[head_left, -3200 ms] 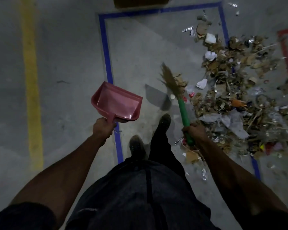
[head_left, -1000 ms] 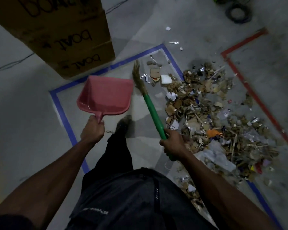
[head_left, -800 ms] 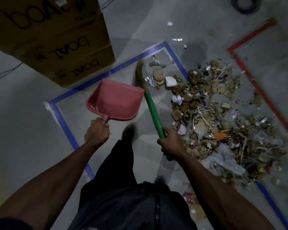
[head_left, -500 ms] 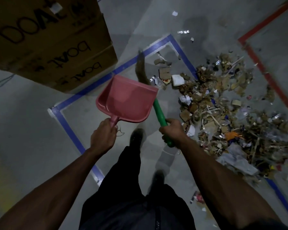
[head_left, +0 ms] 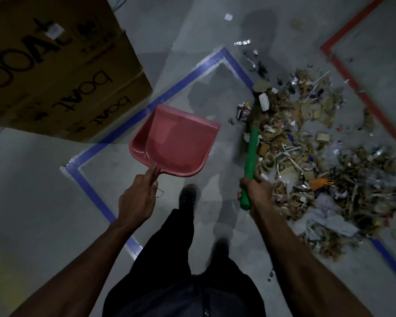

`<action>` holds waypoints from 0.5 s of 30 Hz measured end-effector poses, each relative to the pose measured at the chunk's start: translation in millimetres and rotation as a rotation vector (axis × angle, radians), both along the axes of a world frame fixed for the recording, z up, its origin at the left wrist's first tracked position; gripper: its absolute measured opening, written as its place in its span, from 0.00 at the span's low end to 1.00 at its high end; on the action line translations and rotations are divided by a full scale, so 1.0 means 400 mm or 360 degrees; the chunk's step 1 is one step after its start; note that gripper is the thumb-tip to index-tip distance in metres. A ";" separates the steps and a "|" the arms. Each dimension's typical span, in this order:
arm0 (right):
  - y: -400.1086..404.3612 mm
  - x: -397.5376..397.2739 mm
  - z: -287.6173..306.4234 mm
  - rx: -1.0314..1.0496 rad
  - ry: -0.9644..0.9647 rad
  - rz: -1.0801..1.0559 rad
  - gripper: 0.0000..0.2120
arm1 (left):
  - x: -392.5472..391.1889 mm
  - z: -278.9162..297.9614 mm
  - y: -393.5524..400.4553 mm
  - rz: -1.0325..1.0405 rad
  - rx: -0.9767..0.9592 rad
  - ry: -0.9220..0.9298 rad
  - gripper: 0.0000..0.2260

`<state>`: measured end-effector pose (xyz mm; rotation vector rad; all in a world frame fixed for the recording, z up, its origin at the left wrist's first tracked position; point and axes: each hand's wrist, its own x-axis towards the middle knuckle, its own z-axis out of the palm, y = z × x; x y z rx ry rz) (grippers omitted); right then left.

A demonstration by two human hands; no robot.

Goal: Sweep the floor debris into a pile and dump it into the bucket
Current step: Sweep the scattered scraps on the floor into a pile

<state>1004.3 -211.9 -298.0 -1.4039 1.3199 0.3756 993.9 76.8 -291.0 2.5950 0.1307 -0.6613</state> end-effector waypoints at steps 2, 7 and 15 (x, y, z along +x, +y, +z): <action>0.050 -0.050 0.024 0.0008 -0.0045 0.0100 0.28 | 0.007 0.005 0.001 0.0002 0.0024 -0.0011 0.22; 0.140 -0.109 0.014 0.0150 -0.0054 0.0400 0.30 | 0.019 -0.004 0.012 0.0001 0.0039 -0.0013 0.21; 0.043 -0.036 -0.098 0.0208 0.0144 0.0356 0.21 | 0.045 -0.016 0.004 -0.0024 0.0148 0.0040 0.21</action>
